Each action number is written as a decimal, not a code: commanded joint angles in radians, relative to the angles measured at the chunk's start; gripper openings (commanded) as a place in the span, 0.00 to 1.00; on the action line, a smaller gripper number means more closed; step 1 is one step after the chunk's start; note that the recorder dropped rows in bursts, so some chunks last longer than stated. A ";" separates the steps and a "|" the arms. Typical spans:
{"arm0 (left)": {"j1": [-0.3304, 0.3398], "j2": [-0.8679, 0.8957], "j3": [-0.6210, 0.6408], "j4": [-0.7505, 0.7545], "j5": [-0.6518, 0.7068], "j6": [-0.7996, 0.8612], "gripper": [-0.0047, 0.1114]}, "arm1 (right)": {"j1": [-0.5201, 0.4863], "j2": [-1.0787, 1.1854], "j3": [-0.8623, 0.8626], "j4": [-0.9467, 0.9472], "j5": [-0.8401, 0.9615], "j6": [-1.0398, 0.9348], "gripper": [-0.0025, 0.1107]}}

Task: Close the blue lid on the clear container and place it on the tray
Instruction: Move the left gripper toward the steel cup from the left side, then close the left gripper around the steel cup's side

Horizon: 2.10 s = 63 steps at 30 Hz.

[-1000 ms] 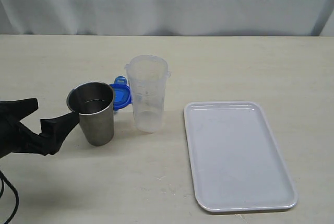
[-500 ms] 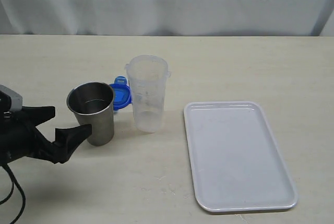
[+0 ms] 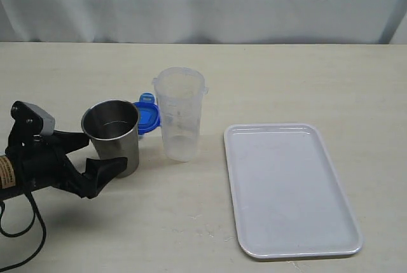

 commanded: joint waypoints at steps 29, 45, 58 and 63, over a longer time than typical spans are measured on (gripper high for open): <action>-0.049 0.079 -0.065 -0.041 -0.091 0.101 0.95 | -0.003 -0.004 0.004 0.001 0.002 0.001 0.06; -0.049 0.213 -0.187 0.032 -0.115 0.096 0.95 | -0.003 -0.004 0.004 0.001 0.002 0.001 0.06; -0.049 0.220 -0.191 0.042 -0.103 0.100 0.94 | -0.003 -0.004 0.004 0.001 0.002 0.001 0.06; -0.049 0.220 -0.191 0.048 -0.116 0.100 0.94 | -0.003 -0.004 0.004 0.001 0.002 0.001 0.06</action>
